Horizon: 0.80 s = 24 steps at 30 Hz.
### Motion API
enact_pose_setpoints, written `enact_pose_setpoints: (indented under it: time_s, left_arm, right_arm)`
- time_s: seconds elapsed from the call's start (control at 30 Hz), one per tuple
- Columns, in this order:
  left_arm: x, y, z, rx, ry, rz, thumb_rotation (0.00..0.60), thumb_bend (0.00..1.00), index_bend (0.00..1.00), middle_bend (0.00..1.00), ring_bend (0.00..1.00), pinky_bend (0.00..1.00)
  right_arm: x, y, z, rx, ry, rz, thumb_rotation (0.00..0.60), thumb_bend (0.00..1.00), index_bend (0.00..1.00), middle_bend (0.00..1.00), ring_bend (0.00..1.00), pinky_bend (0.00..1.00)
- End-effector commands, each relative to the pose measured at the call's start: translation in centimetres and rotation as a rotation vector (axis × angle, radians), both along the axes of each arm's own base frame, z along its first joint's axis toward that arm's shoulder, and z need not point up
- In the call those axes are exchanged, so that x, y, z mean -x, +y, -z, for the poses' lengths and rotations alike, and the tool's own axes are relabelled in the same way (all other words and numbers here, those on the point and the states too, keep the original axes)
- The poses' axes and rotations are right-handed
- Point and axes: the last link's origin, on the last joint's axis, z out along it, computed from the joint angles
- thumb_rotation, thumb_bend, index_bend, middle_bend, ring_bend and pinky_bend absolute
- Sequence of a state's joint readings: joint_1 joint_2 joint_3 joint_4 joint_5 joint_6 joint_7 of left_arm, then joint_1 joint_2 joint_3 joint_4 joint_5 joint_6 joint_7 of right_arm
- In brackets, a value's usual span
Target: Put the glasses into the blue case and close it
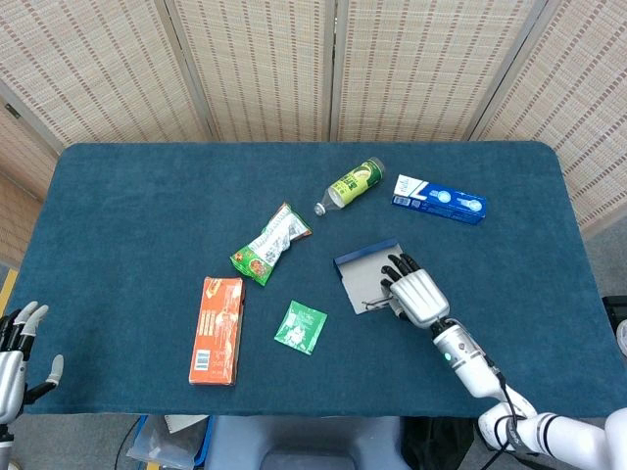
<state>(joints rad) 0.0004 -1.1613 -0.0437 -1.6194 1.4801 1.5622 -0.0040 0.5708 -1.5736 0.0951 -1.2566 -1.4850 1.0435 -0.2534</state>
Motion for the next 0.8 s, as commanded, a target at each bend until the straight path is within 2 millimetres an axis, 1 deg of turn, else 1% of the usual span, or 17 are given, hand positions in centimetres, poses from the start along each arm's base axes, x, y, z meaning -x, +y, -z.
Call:
enact_pose_setpoints:
  time_s: [0.03, 0.2, 0.37, 0.47, 0.6, 0.67, 0.73, 0.8]
  left_arm:
    - [0.0, 0.0, 0.0, 0.0, 0.002, -0.001, 0.6, 0.42, 0.08, 0.0, 0.0, 0.0]
    - [0.1, -0.1, -0.2, -0.004, 0.005, -0.007, 0.6, 0.42, 0.08, 0.0, 0.0, 0.0]
    - [0.1, -0.2, -0.2, -0.003, 0.006, -0.01, 0.6, 0.42, 0.08, 0.0, 0.0, 0.0]
    - [0.1, -0.3, -0.2, -0.003, 0.007, -0.012, 0.6, 0.42, 0.08, 0.0, 0.0, 0.0]
    - [0.2, -0.3, -0.2, -0.002, 0.007, -0.015, 0.6, 0.42, 0.08, 0.0, 0.0, 0.0]
    - [0.2, -0.4, -0.1, -0.002, 0.007, -0.018, 0.6, 0.42, 0.08, 0.0, 0.0, 0.0]
    - [0.3, -0.4, -0.1, -0.001, 0.007, -0.019, 0.6, 0.42, 0.08, 0.0, 0.0, 0.0]
    - [0.3, -0.4, -0.1, 0.001, 0.009, -0.019, 0.6, 0.42, 0.08, 0.0, 0.0, 0.0]
  right_arm:
    - [-0.3, -1.7, 0.3, 0.011, 0.006, 0.009, 0.6, 0.47, 0.52, 0.26, 0.09, 0.12]
    - [-1.0, -3.6, 1.3, 0.014, 0.011, 0.001, 0.6, 0.47, 0.52, 0.26, 0.09, 0.12]
    - [-1.5, -4.8, 2.4, 0.017, 0.02, -0.009, 0.6, 0.41, 0.52, 0.26, 0.09, 0.12]
    - [-1.7, -5.5, 2.9, 0.022, 0.032, -0.014, 0.6, 0.41, 0.5, 0.25, 0.09, 0.12]
    - [-1.8, -5.9, 3.4, 0.025, 0.036, -0.015, 0.6, 0.4, 0.42, 0.22, 0.07, 0.12]
    - [-1.8, -6.0, 3.6, 0.027, 0.03, -0.012, 0.6, 0.38, 0.35, 0.19, 0.05, 0.12]
    - [-1.6, -6.0, 3.7, 0.03, 0.034, -0.009, 0.6, 0.33, 0.24, 0.14, 0.02, 0.12]
    - [-1.5, -6.0, 3.7, 0.036, 0.037, -0.008, 0.6, 0.29, 0.15, 0.1, 0.0, 0.12]
